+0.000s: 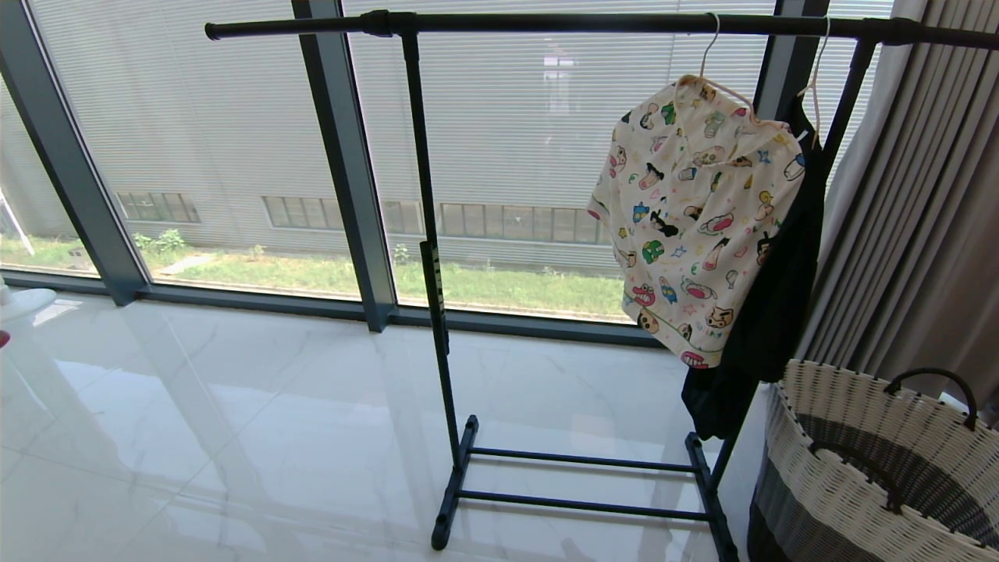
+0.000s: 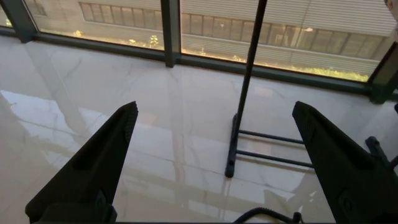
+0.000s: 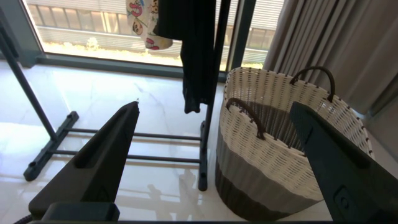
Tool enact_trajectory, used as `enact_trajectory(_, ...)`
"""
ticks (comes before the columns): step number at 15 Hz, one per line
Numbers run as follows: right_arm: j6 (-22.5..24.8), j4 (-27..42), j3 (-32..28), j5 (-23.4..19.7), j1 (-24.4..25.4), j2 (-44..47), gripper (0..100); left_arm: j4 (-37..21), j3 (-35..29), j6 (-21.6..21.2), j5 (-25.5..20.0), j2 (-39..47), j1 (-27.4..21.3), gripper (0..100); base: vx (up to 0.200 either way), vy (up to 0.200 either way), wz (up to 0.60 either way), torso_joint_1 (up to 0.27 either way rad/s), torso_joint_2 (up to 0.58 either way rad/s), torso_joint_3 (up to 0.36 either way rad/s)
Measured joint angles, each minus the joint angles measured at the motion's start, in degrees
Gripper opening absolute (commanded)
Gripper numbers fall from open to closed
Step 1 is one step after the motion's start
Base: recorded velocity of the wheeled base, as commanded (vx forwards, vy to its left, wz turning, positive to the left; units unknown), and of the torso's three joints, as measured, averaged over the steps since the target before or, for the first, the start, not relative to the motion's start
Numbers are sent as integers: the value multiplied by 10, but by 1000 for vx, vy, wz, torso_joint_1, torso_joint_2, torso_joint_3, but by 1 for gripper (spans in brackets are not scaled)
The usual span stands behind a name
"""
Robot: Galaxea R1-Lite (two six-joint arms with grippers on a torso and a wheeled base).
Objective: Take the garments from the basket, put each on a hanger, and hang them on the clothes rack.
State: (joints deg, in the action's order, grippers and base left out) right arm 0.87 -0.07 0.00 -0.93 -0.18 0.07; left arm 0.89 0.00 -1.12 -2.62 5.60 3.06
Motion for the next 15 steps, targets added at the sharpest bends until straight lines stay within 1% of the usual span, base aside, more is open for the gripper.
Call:
enact_trajectory(1, 0, 0, 0, 0, 0, 0, 100, 0, 0, 1, 0, 0, -33, 100, 0, 0, 0, 0, 0, 0)
enact_trajectory(2, 0, 0, 0, 0, 0, 0, 100, 0, 0, 6, 1, -1, -56, 100, 0, 0, 0, 0, 0, 0)
enact_trajectory(4, 0, 0, 0, 0, 0, 0, 100, 0, 0, 8, 2, -3, -70, 100, 0, 0, 0, 0, 0, 0)
enact_trajectory(5, 0, 0, 0, 0, 0, 0, 100, 0, 0, 8, 2, -4, -69, 100, 0, 0, 0, 0, 0, 0)
enact_trajectory(9, -1, 0, 0, 0, 0, 0, 100, -1, 0, 15, 3, -39, -38, 100, 0, 0, 0, 0, 0, 0)
enact_trajectory(15, -1, 0, 0, 0, 0, 0, 100, -1, 0, 15, 3, -54, -33, 100, 0, 0, 0, 0, 0, 0)
